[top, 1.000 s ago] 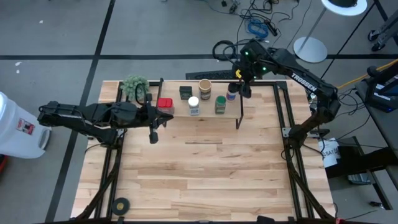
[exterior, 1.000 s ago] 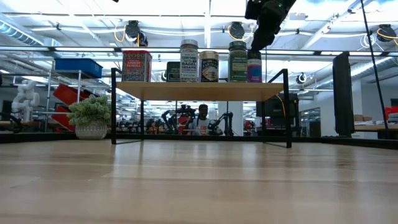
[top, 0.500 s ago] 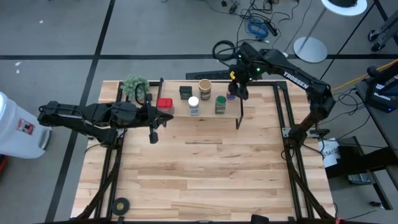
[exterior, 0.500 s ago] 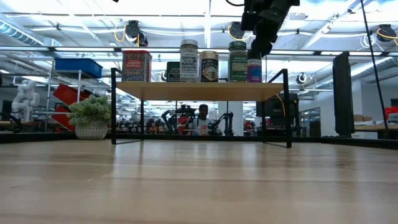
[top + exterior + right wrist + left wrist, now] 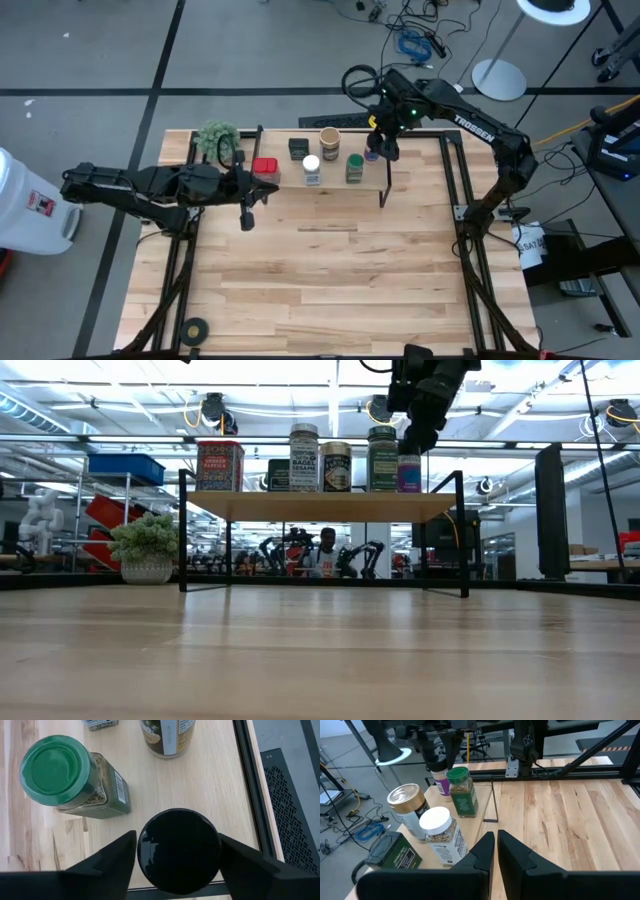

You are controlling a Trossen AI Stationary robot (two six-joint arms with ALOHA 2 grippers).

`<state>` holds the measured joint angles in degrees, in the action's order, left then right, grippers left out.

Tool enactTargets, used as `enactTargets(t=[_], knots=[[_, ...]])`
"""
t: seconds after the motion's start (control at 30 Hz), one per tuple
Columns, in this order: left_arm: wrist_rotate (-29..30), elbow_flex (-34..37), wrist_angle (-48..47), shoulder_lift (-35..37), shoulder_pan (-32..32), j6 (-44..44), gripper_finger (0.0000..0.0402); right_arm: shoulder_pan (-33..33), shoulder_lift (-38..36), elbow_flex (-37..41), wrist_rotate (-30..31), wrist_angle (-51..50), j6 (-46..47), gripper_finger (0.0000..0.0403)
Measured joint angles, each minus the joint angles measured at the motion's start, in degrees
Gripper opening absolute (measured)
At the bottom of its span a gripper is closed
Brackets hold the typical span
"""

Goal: Shelf spices
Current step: Remove the black seasoning bottle from the shelf

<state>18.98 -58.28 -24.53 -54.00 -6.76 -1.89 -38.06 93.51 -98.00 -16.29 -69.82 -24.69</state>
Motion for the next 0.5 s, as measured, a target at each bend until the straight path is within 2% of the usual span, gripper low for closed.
enactTargets(t=[0.23, 0.5], knots=[[0.0, 0.0, -0.02, 0.0, 0.01, 0.02, 0.0031, 0.09, -0.09, -0.02, 0.04, 0.09, 0.15, 0.0192], [-0.01, 0.0, -0.35, 0.0, 0.02, 0.01, 0.0031, 0.7, -0.38, -0.04, 0.36, -0.73, 2.07, 0.02]])
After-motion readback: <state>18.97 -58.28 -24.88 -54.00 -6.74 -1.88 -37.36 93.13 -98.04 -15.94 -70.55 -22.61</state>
